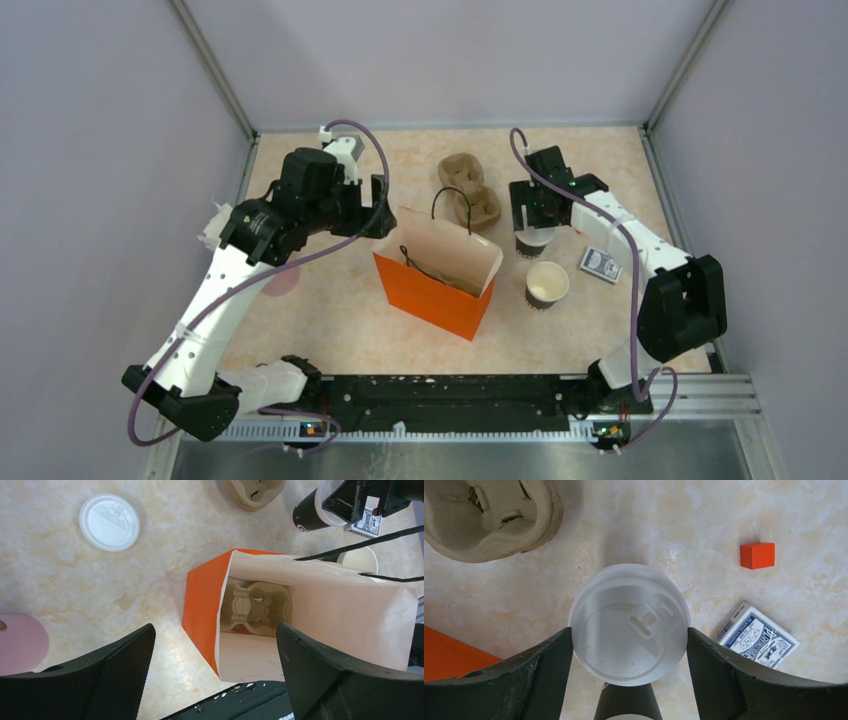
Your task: Pack the takeout coffee
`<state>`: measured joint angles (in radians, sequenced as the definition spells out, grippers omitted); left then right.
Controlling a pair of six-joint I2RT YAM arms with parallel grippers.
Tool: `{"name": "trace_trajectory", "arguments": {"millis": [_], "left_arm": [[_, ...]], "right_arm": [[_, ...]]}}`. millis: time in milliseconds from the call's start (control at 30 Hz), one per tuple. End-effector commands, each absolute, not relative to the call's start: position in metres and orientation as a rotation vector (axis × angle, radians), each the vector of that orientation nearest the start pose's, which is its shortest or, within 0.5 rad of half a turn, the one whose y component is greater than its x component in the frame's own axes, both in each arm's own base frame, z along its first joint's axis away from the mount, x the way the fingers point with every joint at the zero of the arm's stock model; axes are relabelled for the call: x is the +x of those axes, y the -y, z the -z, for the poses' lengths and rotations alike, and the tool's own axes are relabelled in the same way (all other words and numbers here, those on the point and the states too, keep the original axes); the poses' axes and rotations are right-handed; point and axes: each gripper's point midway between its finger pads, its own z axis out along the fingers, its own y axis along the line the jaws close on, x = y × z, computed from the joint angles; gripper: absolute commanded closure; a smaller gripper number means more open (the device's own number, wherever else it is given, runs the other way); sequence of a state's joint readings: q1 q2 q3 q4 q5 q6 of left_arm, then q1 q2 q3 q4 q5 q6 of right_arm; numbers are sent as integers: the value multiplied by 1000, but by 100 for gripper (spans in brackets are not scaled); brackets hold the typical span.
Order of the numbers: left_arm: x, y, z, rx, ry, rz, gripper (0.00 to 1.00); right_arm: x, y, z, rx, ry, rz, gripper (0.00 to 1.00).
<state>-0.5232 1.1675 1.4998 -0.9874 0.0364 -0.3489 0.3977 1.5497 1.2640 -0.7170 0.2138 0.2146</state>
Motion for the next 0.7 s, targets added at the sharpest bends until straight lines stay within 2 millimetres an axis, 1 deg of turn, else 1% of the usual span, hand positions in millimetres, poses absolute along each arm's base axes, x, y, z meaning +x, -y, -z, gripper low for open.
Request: {"name": "trace_trajectory", "arguments": {"millis": [0,67,133,267,367,533,600,667], "left_arm": [[253,169,-325,210,-2200,535,5],[253,168,-326,211,-2196,535,5],[252,168,-327,213,-2193,535,5],[252,168,-328,215,-2191,539,7],[252,169,-331,217,-2182,547,7],[253,170,-337,230,-2167,549,7],[254,171,-343,234,-2153,553,8],[254,171,-347,239,-2139,560,9]], "right_arm": [[345,-115,-131,-185,-2554,63,26],[344,-115,-134,-187,-2553,65,26],[345,-115,-143,-189,-2540,64,26],[347,-116,-171,-196,-2492,40,26],[343,-117,-189,-208,-2467,12,26],[330,-115,-205,-215,-2462,-14,26],[324,-113,-218,-217,-2447,-26,26],[318,-110,-238,-218,-2423,-34,26]]}}
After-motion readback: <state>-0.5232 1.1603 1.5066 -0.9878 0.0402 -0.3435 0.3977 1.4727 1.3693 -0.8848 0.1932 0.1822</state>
